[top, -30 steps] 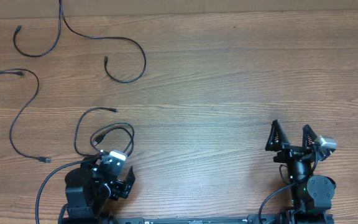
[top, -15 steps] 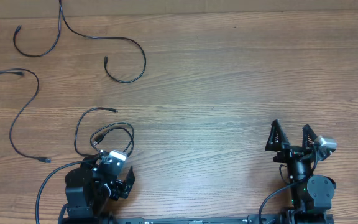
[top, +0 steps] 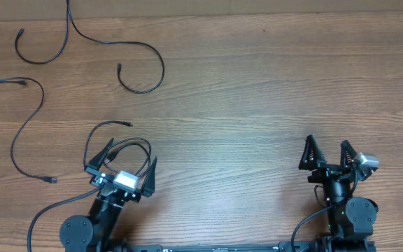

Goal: Untangle cables

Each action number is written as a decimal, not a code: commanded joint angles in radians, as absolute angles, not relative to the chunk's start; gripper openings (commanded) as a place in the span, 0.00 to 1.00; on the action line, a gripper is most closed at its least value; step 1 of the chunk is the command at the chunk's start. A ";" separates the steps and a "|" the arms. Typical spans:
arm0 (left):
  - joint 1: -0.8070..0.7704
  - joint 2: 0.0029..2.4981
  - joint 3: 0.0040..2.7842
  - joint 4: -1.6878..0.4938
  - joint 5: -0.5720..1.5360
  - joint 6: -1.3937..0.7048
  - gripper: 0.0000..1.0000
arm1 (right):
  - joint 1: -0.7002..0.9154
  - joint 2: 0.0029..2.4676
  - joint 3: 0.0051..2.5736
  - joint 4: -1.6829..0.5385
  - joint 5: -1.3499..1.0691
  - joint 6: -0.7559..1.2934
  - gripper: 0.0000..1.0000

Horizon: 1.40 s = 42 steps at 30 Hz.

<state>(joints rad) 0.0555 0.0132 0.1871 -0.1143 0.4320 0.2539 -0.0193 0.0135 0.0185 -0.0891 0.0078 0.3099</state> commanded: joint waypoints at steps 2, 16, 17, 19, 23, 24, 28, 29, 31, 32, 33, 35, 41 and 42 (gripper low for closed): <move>0.073 0.003 0.080 0.027 0.354 -0.022 1.00 | -0.024 0.003 0.008 -0.083 0.018 0.306 1.00; 0.075 0.003 0.005 -0.078 0.003 -0.029 1.00 | -0.024 0.003 0.008 -0.083 0.018 0.305 1.00; 0.075 0.003 0.005 -0.078 0.003 0.007 1.00 | -0.024 0.003 0.008 -0.082 0.018 0.306 1.00; 0.075 0.003 0.005 -0.079 0.004 0.049 0.99 | -0.024 0.003 0.008 -0.082 0.018 0.305 1.00; 0.075 0.004 0.005 -0.078 0.011 0.049 1.00 | -0.024 0.003 0.008 -0.082 0.018 0.306 1.00; 0.075 0.004 0.005 -0.078 0.012 0.049 1.00 | -0.024 0.003 0.008 -0.082 0.018 0.306 1.00; 0.075 0.004 0.005 -0.078 0.011 0.049 1.00 | -0.024 0.003 0.008 -0.083 0.018 0.306 1.00; 0.075 0.004 0.005 -0.078 0.011 0.049 1.00 | -0.024 0.003 0.008 -0.082 0.018 0.306 1.00; 0.075 0.004 0.005 -0.078 0.011 0.049 1.00 | -0.024 0.003 0.008 -0.082 0.018 0.305 1.00; 0.075 0.004 0.005 -0.078 0.012 0.049 1.00 | -0.024 0.003 0.008 -0.082 0.018 0.305 1.00; 0.075 0.004 0.005 -0.078 0.011 0.049 0.99 | -0.024 0.003 0.008 -0.082 0.018 0.305 1.00; 0.075 0.004 0.005 -0.078 0.011 0.049 0.99 | -0.024 0.003 0.008 -0.082 0.018 0.305 1.00; 0.075 0.004 0.005 -0.078 0.011 0.049 1.00 | -0.024 0.003 0.008 -0.083 0.018 0.305 1.00; 0.075 0.004 0.005 -0.078 0.011 0.049 1.00 | -0.024 0.003 0.008 -0.082 0.018 0.306 1.00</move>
